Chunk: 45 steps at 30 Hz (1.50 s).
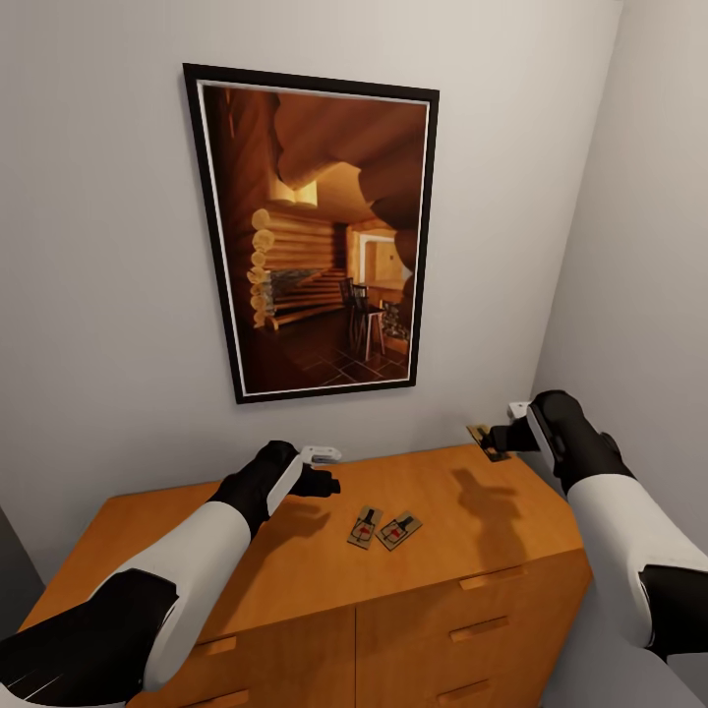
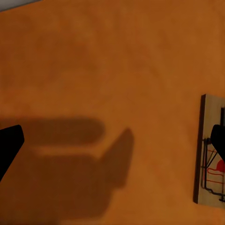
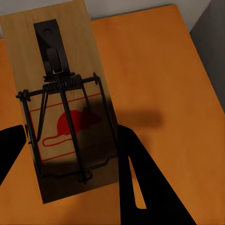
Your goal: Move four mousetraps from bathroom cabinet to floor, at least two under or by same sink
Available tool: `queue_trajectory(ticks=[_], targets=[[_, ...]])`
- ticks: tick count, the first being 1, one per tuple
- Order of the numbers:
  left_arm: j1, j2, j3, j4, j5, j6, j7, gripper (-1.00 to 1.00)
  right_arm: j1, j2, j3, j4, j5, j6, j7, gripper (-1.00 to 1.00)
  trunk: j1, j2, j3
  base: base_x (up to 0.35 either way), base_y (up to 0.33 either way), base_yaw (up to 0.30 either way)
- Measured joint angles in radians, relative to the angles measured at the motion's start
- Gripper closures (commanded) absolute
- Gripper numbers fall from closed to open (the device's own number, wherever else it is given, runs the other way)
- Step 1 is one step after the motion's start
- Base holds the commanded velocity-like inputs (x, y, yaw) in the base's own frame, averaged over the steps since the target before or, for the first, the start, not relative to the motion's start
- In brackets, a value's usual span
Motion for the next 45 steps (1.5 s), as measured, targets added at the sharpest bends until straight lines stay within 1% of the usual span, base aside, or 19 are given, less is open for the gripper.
queue_trajectory(ticks=[5, 6, 8, 10, 16, 22, 27, 45], targets=[[0.000, 0.000, 0.000, 0.001, 0.000, 0.000, 0.000, -1.00, 0.000, 0.000, 0.000, 0.013, 0.000, 0.000, 0.000, 1.00, 0.000, 0.000, 0.000, 0.000, 0.000, 0.000], [0.000, 0.001, 0.006, 0.007, 0.005, -0.001, 0.002, -1.00, 0.005, 0.005, 0.000, 0.018, 0.004, 0.000, -0.001, 1.00, 0.000, 0.000, 0.000, 0.000, 0.000, 0.000], [0.000, 0.001, 0.015, 0.001, 0.005, -0.001, 0.000, -1.00, 0.005, 0.006, 0.000, 0.016, 0.008, 0.000, -0.001, 1.00, 0.000, 0.000, 0.000, 0.000, 0.000, 0.000], [0.000, 0.002, 0.016, -0.009, 0.005, -0.001, -0.002, -1.00, 0.005, 0.006, 0.000, 0.015, 0.009, 0.000, -0.001, 1.00, 0.000, 0.000, 0.000, 0.000, 0.000, 0.000], [0.000, 0.003, 0.016, -0.013, 0.007, 0.014, -0.003, -1.00, 0.005, -0.023, 0.002, 0.021, 0.012, 0.000, 0.003, 1.00, 0.000, 0.000, 0.000, 0.000, 0.000, 0.000], [0.000, 0.002, 0.016, -0.013, 0.007, 0.022, -0.002, -1.00, 0.005, -0.027, 0.001, 0.021, 0.013, 0.000, 0.001, 1.00, 0.000, 0.000, 0.000, 0.000, 0.000, -0.026], [0.000, 0.001, 0.017, -0.013, 0.007, 0.034, -0.001, -1.00, 0.005, -0.028, 0.001, 0.021, 0.013, 0.000, -0.002, 1.00, 0.000, 0.000, 0.003, 0.000, 0.000, -0.167], [0.001, -0.002, 0.014, -0.011, 0.007, 0.036, 0.000, -1.00, 0.004, -0.027, 0.002, 0.021, 0.012, 0.000, -0.004, 1.00, 0.000, 0.000, 0.016, 0.000, 0.000, -0.214]])
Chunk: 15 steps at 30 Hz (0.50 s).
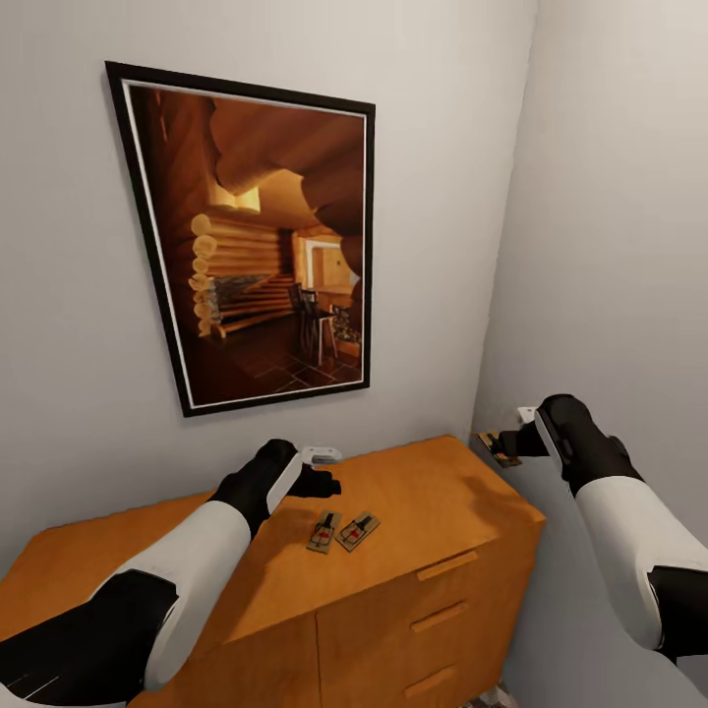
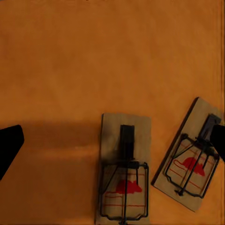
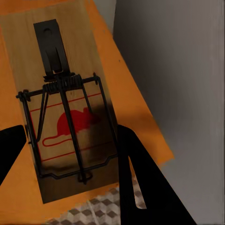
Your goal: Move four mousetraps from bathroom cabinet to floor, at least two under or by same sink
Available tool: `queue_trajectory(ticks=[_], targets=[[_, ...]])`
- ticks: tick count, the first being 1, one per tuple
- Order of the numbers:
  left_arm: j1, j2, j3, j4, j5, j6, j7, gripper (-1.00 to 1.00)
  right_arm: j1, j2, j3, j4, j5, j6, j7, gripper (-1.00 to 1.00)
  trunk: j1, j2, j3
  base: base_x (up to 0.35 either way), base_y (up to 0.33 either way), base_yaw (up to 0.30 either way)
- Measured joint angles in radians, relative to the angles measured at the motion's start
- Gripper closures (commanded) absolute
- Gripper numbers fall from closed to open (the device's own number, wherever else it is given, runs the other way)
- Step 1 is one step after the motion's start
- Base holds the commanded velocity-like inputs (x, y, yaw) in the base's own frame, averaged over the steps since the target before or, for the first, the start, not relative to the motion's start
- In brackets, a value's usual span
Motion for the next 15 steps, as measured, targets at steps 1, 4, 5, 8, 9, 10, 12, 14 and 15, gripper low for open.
queue_trajectory(ticks=[1, 4, 5, 8, 9, 10, 12, 14, 15], targets=[[0.000, 0.000, 0.000, 0.001, 0.000, 0.000, 0.000, -1.00, 0.000, 0.000, 0.000, 0.000, 0.000, 0.000, 0.000, 1.00, 0.000, 0.000, 0.001, 0.000, 0.000, -0.193], [-0.001, 0.000, -0.001, 0.010, -0.002, 0.001, 0.012, -1.00, 0.000, 0.001, 0.000, 0.000, 0.000, 0.000, -0.001, 1.00, 0.000, 0.000, 0.003, 0.000, 0.000, -0.128], [-0.001, 0.000, -0.001, 0.013, -0.004, 0.001, 0.018, -1.00, 0.000, 0.001, 0.000, 0.000, 0.000, 0.000, -0.001, 1.00, 0.000, 0.000, 0.003, 0.000, 0.000, -0.075], [-0.001, 0.000, -0.001, 0.028, -0.009, 0.001, 0.061, -1.00, 0.000, 0.001, 0.000, 0.001, -0.001, 0.000, -0.003, 1.00, 0.000, 0.000, 0.004, 0.000, 0.000, -0.039], [-0.001, 0.000, -0.001, 0.031, -0.009, 0.002, 0.074, -1.00, 0.000, 0.001, 0.000, 0.002, -0.001, 0.000, -0.003, 1.00, 0.000, 0.000, 0.004, 0.000, 0.000, -0.025], [-0.001, 0.000, -0.001, 0.034, -0.010, 0.002, 0.087, -1.00, 0.000, 0.001, 0.000, 0.002, -0.001, 0.000, -0.003, 1.00, 0.000, 0.000, 0.004, 0.000, 0.000, -0.016], [-0.001, 0.000, -0.001, 0.039, -0.010, 0.007, 0.122, -1.00, 0.000, 0.002, 0.000, 0.003, -0.001, 0.000, -0.004, 1.00, 0.000, 0.000, 0.004, 0.000, 0.000, -0.010], [-0.001, 0.000, -0.001, 0.042, -0.010, 0.014, 0.142, -1.00, 0.000, 0.002, 0.000, 0.003, -0.001, 0.000, -0.004, 1.00, 0.000, 0.000, 0.004, 0.000, 0.000, -0.006], [0.000, 0.000, -0.001, 0.043, -0.010, 0.017, 0.147, -1.00, 0.000, 0.002, 0.000, 0.003, -0.001, 0.000, -0.004, 1.00, 0.000, 0.000, 0.004, 0.000, 0.000, -0.004]])
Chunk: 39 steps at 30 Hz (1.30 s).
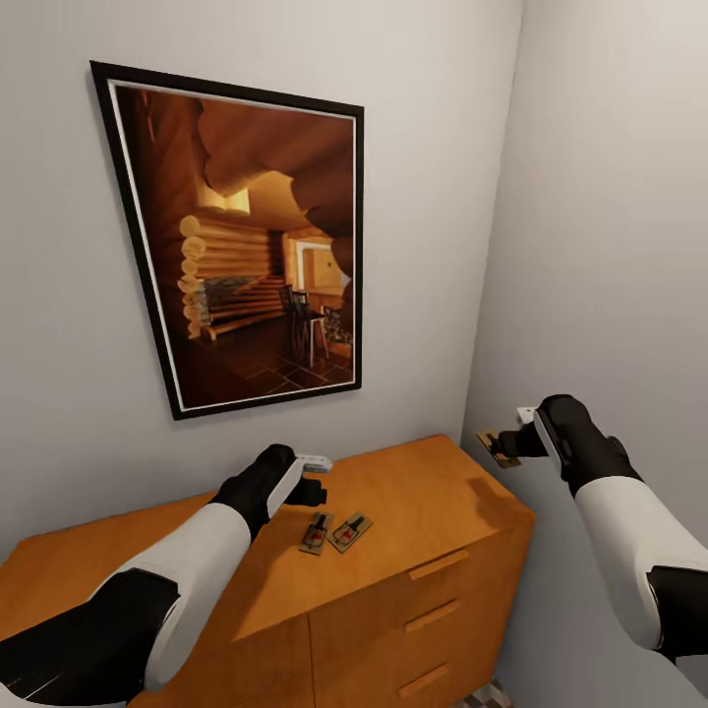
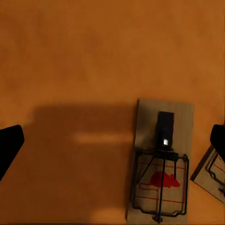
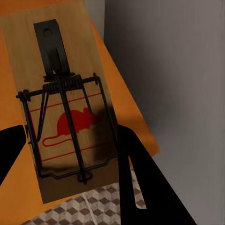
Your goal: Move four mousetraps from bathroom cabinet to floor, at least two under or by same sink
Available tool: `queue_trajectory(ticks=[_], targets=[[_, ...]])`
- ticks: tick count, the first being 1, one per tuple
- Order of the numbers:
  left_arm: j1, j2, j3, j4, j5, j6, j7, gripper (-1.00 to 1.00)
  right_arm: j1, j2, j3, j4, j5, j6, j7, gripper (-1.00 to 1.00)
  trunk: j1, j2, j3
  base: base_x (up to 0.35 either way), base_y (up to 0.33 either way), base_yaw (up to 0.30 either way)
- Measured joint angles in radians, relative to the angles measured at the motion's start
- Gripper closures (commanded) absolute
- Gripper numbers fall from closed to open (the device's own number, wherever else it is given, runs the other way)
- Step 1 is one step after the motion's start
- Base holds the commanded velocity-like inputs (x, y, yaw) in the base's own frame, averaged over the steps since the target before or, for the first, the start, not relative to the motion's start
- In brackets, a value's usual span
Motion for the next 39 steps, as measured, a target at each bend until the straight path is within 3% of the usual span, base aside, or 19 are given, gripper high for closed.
queue_trajectory(ticks=[29, 39], targets=[[-0.001, 0.000, 0.000, 0.019, -0.005, 0.011, 0.025, -1.00, 0.000, -0.002, 0.000, 0.000, -0.001, 0.000, 0.002, 1.00, 0.000, 0.000, 0.000, 0.000, 0.000, -0.001], [-0.001, 0.000, 0.000, 0.019, -0.005, 0.011, 0.025, -1.00, 0.000, -0.003, -0.001, 0.000, 0.000, 0.000, 0.000, 1.00, 0.000, 0.000, 0.000, 0.000, 0.000, -0.180]])
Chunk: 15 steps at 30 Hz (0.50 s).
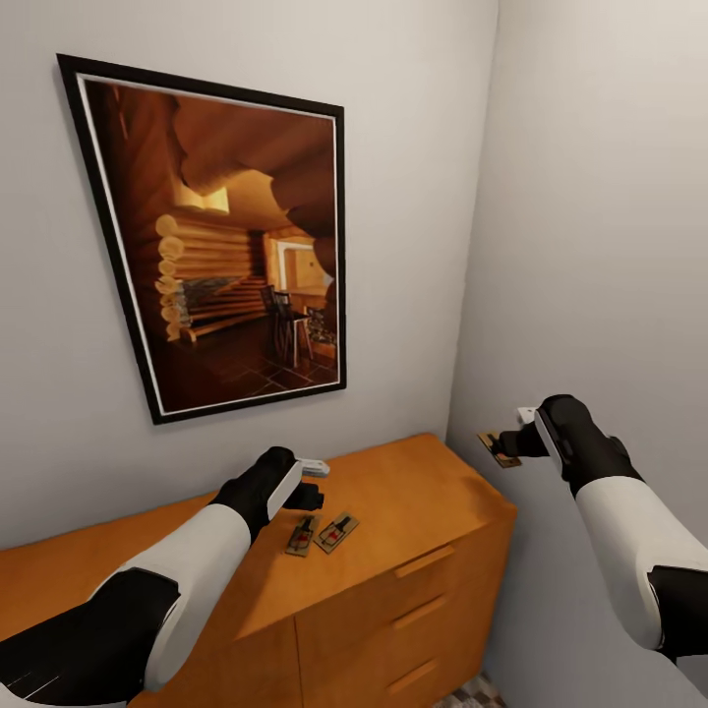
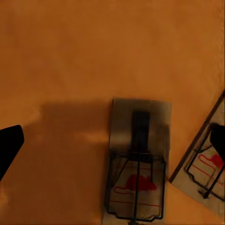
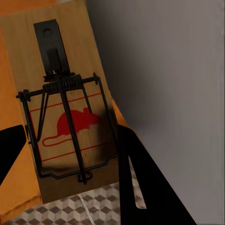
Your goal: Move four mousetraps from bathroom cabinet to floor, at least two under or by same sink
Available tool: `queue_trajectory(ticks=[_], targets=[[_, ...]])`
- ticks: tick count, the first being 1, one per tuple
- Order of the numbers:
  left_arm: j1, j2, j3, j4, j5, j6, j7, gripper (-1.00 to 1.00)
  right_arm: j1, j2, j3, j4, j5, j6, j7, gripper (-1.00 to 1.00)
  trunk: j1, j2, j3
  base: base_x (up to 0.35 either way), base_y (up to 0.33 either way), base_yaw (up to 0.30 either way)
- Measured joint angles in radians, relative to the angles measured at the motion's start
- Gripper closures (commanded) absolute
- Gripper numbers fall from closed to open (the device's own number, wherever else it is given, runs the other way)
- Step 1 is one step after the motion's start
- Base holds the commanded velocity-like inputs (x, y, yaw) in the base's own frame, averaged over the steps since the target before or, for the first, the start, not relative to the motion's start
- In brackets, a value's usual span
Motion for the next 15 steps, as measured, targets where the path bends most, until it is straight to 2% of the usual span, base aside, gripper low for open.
queue_trajectory(ticks=[10, 15], targets=[[0.000, 0.000, 0.000, 0.000, 0.000, 0.000, 0.000, -1.00, 0.000, 0.000, 0.001, 0.000, 0.000, 0.000, 0.000, 1.00, 0.000, 0.000, 0.000, 0.000, 0.000, -0.238], [0.000, 0.000, 0.000, 0.000, 0.001, -0.001, 0.000, -1.00, 0.000, 0.000, 0.001, 0.000, 0.000, 0.000, 0.000, 1.00, 0.000, 0.000, 0.000, 0.000, 0.000, -0.121]])
